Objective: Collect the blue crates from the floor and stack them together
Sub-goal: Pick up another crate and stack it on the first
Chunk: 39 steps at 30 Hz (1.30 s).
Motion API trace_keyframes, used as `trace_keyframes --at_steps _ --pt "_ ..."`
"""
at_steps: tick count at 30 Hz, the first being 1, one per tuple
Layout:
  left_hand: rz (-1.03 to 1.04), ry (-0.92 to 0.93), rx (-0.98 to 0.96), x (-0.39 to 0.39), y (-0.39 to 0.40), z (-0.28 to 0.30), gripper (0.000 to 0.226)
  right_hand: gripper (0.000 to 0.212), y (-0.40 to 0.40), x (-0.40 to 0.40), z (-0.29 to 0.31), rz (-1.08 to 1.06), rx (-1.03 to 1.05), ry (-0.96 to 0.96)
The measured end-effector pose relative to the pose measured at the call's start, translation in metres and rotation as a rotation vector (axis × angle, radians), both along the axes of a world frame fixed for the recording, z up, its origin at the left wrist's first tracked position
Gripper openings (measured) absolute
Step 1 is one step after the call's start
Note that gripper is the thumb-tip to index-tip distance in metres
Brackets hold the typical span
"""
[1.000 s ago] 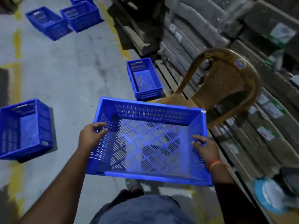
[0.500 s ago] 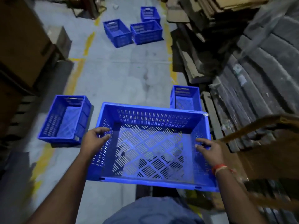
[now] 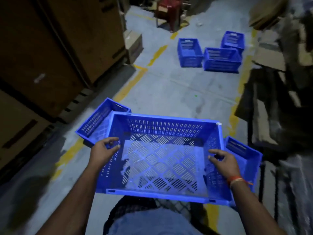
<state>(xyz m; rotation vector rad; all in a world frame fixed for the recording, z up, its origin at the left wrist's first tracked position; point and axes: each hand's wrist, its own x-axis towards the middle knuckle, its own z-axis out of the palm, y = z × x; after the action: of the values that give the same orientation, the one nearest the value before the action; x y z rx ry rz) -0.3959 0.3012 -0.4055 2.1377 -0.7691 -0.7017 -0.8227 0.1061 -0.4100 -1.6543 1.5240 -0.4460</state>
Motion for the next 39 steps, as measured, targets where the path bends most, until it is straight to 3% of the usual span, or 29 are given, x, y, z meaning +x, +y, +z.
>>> trace_keyframes --at_steps 6,14,25,33,39 --pt "0.219 -0.007 0.03 0.069 -0.042 -0.033 0.029 0.023 -0.132 0.113 -0.018 0.212 -0.038 0.051" --pt "0.427 0.011 0.029 0.141 -0.061 -0.051 0.031 0.035 -0.225 0.259 -0.019 0.414 0.001 0.034" --pt "0.758 0.028 0.076 0.208 -0.083 -0.059 0.033 0.027 -0.322 0.454 -0.03 0.75 0.027 0.063" --pt "0.956 0.029 0.153 0.246 -0.13 -0.082 0.029 0.029 -0.39 0.577 -0.075 0.95 0.05 0.112" --pt "1.04 0.016 0.221 0.287 -0.156 -0.16 0.028 0.028 -0.416 0.67 -0.147 1.026 0.034 0.139"
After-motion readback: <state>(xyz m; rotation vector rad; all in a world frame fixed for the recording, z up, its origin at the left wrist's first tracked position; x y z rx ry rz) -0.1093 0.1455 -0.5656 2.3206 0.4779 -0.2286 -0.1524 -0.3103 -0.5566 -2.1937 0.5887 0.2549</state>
